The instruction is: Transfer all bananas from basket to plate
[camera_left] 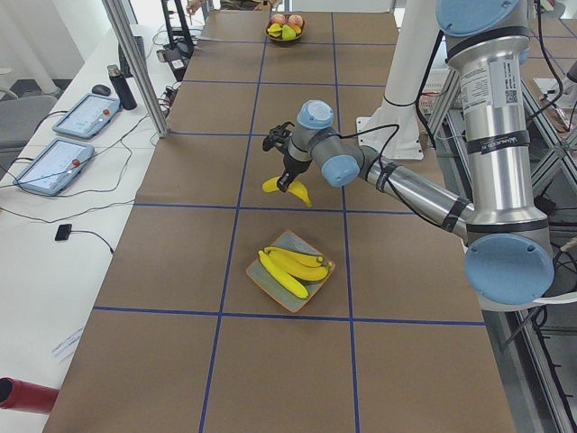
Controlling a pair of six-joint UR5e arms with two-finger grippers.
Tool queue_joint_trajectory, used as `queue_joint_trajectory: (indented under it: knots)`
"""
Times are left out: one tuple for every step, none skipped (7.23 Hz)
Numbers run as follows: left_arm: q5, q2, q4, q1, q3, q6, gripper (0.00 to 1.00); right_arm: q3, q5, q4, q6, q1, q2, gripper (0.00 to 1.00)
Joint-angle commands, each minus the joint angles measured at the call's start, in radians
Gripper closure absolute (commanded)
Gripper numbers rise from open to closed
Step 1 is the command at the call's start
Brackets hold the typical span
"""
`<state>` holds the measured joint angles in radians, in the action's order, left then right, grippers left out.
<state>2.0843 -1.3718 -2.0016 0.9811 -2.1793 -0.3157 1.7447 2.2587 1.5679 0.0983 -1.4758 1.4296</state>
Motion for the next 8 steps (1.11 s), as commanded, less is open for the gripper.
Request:
queue_joint_trajectory:
  knots:
    - [0.007, 0.001, -0.005, 0.118, 0.109, 0.440, 1.00, -0.001, 0.001, 0.000, 0.000, -0.001, -0.003, 0.00]
    - [0.010, 0.010, -0.006, 0.131, 0.130, 0.540, 1.00, -0.001, 0.001, 0.000, -0.002, -0.001, -0.009, 0.00]
    - [0.069, 0.014, -0.008, 0.133, 0.150, 0.587, 1.00, -0.001, 0.001, 0.000, -0.005, -0.001, -0.012, 0.00]
    - [0.173, 0.040, -0.038, 0.143, 0.179, 0.643, 1.00, -0.001, -0.001, 0.000, -0.005, -0.001, -0.015, 0.00]
    - [0.239, 0.086, -0.086, 0.172, 0.208, 0.674, 1.00, -0.001, -0.001, 0.000, -0.005, -0.001, -0.017, 0.00]
    - [0.314, 0.129, -0.126, 0.198, 0.237, 0.711, 1.00, -0.001, -0.001, 0.000, -0.005, -0.001, -0.017, 0.00]
    - [0.376, 0.141, -0.131, 0.261, 0.265, 0.765, 1.00, -0.001, -0.001, 0.000, -0.005, -0.001, -0.017, 0.00]
    - [0.419, 0.140, -0.132, 0.304, 0.313, 0.797, 1.00, -0.001, 0.001, 0.000, -0.005, -0.001, -0.017, 0.00]
